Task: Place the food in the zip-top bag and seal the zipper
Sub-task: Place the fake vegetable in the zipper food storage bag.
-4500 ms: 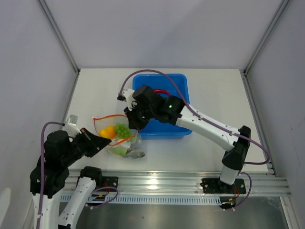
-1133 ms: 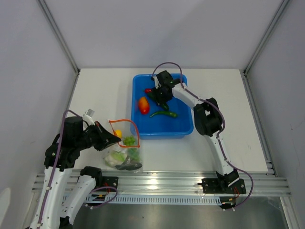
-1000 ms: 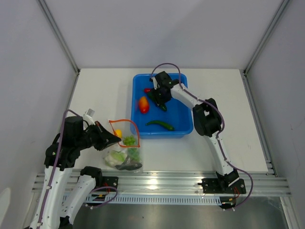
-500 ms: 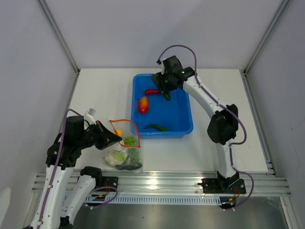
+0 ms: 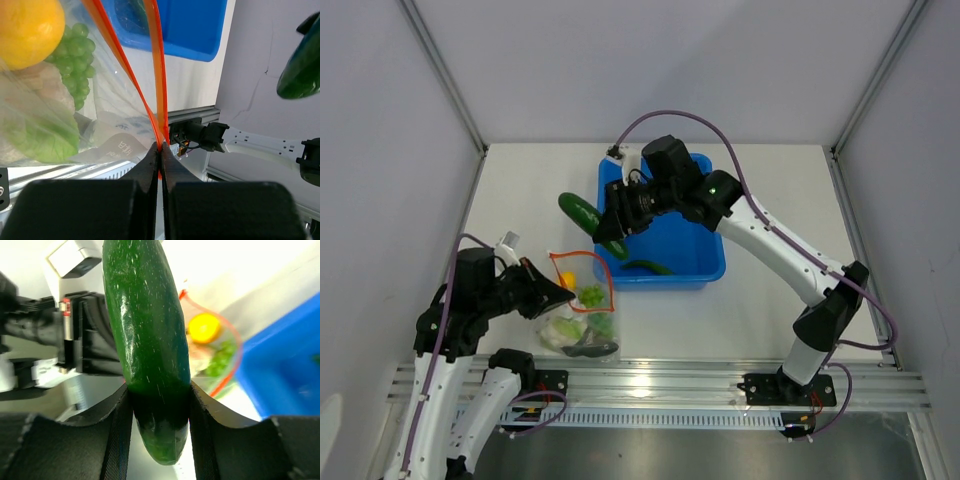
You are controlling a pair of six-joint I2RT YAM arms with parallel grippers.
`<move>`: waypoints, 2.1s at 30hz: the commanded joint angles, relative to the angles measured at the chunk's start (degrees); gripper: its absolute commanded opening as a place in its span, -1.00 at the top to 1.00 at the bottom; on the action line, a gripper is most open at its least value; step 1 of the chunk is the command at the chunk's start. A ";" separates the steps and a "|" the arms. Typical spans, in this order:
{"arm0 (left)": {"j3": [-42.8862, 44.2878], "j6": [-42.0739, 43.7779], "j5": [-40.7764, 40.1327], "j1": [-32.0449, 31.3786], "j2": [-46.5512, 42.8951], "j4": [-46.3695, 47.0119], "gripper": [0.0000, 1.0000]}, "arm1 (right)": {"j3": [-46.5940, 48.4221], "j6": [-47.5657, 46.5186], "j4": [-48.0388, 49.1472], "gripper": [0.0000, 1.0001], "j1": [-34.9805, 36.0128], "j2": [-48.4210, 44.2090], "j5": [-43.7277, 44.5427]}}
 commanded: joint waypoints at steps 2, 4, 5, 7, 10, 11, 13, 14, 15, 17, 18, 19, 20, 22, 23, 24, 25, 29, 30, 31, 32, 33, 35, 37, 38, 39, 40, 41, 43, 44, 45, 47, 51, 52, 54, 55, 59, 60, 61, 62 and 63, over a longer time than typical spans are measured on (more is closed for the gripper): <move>3.16 0.55 0.44 0.40 0.01 -2.61 0.99 | -0.53 7.41 1.46 1.00 0.53 0.42 -7.52; 3.07 0.55 0.44 0.40 -0.25 -3.05 0.99 | -0.98 8.12 0.94 1.00 1.58 0.16 -6.22; 2.99 0.37 0.61 0.40 -0.43 -3.05 0.99 | -1.15 7.95 0.41 1.00 2.11 0.25 -5.34; 2.72 0.02 0.61 0.40 -1.13 -2.96 0.99 | -1.07 8.21 -0.47 1.00 3.08 1.30 -5.42; 2.81 -0.16 0.70 0.40 -1.40 -3.05 0.99 | 1.91 6.81 -6.95 1.00 3.69 3.75 -4.81; 2.72 -0.07 0.70 0.40 -1.49 -3.14 0.99 | 2.97 4.71 -11.15 1.00 4.04 4.28 -4.63; 2.81 0.02 0.70 0.40 -1.66 -3.31 0.99 | 4.99 2.42 -14.78 1.00 4.40 4.99 -4.46; 2.64 0.02 0.70 0.32 -1.84 -3.32 0.99 | 5.26 0.23 -18.02 1.00 5.01 5.17 -4.28; 2.63 0.02 0.70 0.40 -1.93 -3.32 0.99 | 5.70 -0.75 -19.53 1.00 5.45 5.43 -4.02; 2.55 0.19 0.70 0.40 -2.28 -3.32 0.99 | 6.31 -3.46 -24.43 1.00 6.76 6.74 -1.83; 2.37 0.19 0.70 0.40 -2.45 -3.32 0.99 | 6.92 -4.26 -25.68 1.00 7.03 7.36 -1.04; 2.28 0.19 0.70 0.40 -2.54 -3.32 0.99 | 8.67 -4.79 -27.00 1.00 7.56 8.15 -0.07; 1.93 0.19 0.79 0.40 -2.89 -3.32 0.99 | 9.99 -5.23 -29.36 1.00 8.08 9.64 2.03; 1.76 0.28 1.05 0.40 -3.07 -3.40 0.99 | 13.59 -6.47 -31.05 1.00 9.40 11.31 3.53; 1.67 0.28 1.14 0.40 -3.16 -3.40 0.99 | 14.83 -6.56 -32.71 1.00 9.76 12.28 3.98; 1.58 0.46 1.31 0.40 -3.24 -3.40 0.99 | 16.32 -6.91 -33.51 1.00 10.28 14.55 4.50; 1.49 0.54 1.40 0.40 -3.24 -3.40 0.99 | 19.12 -7.00 -34.30 1.00 10.55 15.62 4.68; 1.58 1.16 1.67 0.40 -3.07 -3.14 0.99 | 24.58 -6.47 -35.98 1.00 11.69 20.45 5.30; 1.67 1.16 1.67 0.40 -3.16 -3.23 0.99 | 25.55 -6.21 -36.15 1.00 11.78 21.42 5.30; 1.67 1.25 1.67 0.40 -3.24 -3.23 0.99 | 26.70 -5.94 -36.41 1.00 11.78 23.52 5.13; 1.67 1.25 1.75 0.40 -3.33 -3.23 0.99 | 28.53 -5.59 -36.59 0.98 11.78 24.41 5.21; 1.41 1.34 1.84 0.40 -3.33 -3.32 0.99 | 29.25 -5.07 -36.51 0.96 11.78 25.11 5.65; 1.32 1.34 2.19 0.40 -3.42 -3.32 0.99 | 30.13 -3.84 -35.02 0.94 11.78 26.61 5.04; 0.79 1.42 2.54 0.40 -3.51 -3.14 0.99 | 30.13 -2.61 -32.83 0.92 11.61 27.49 3.55; 0.79 1.42 2.55 0.40 -3.51 -3.05 0.99 | 30.13 -1.73 -32.12 0.92 11.61 27.84 2.85; 0.70 1.42 2.63 0.40 -3.60 -2.97 0.99 | 30.31 -1.20 -31.50 0.91 11.43 28.02 2.49; 0.70 1.34 2.72 0.40 -3.68 -2.79 0.99 | 30.57 -0.59 -30.36 0.88 11.34 28.46 2.57; 0.61 1.25 2.81 0.40 -3.77 -2.70 0.99 | 30.83 0.29 -29.83 0.87 11.17 28.55 2.57; 0.61 1.42 2.81 0.40 -3.86 -3.05 0.99 | 30.93 1.44 -27.82 0.72 10.82 28.20 2.49; 0.44 1.34 2.72 0.40 -4.29 -3.14 0.99 | 30.75 1.96 -27.11 0.67 10.38 28.02 2.14; 0.35 1.25 2.72 0.40 -4.56 -3.14 0.99 | 30.66 2.93 -26.49 0.64 10.20 27.93 1.79; -0.26 0.99 2.72 0.40 -5.35 -2.97 0.99 | 30.57 3.90 -24.82 0.47 9.85 27.67 1.00; -0.88 0.20 2.90 0.40 -6.05 -2.88 0.99 | 30.40 4.52 -23.32 -0.12 9.85 27.23 -0.06; -1.14 0.02 2.64 0.40 -6.32 -2.79 0.99 | 30.14 4.52 -23.32 -0.37 9.93 27.23 -0.06; -0.71 0.02 2.55 0.40 -6.32 -2.96 0.99 | 29.78 4.17 -23.67 -0.44 10.20 26.71 0.02; -0.79 0.10 2.55 0.40 -6.32 -3.14 0.99 | 29.52 3.56 -24.20 -0.45 10.29 26.44 0.29; -0.53 0.19 2.37 0.40 -6.23 -3.32 0.99 | 26.45 2.06 -24.64 -0.70 10.03 23.46 2.75; -0.62 0.19 2.37 0.40 -6.15 -3.23 0.99 | 26.01 1.88 -25.16 -0.73 9.85 22.14 3.10; -0.44 0.28 2.46 0.40 -5.97 -3.23 0.99 | 25.57 1.62 -25.43 -0.73 9.67 21.52 4.58; -0.44 0.28 2.46 0.40 -5.88 -3.23 0.99 | 25.13 1.09 -25.61 -0.72 9.50 20.91 5.47; -0.44 0.37 2.46 0.40 -5.88 -3.23 0.99 | 23.99 0.74 -26.04 -0.70 9.24 20.20 6.35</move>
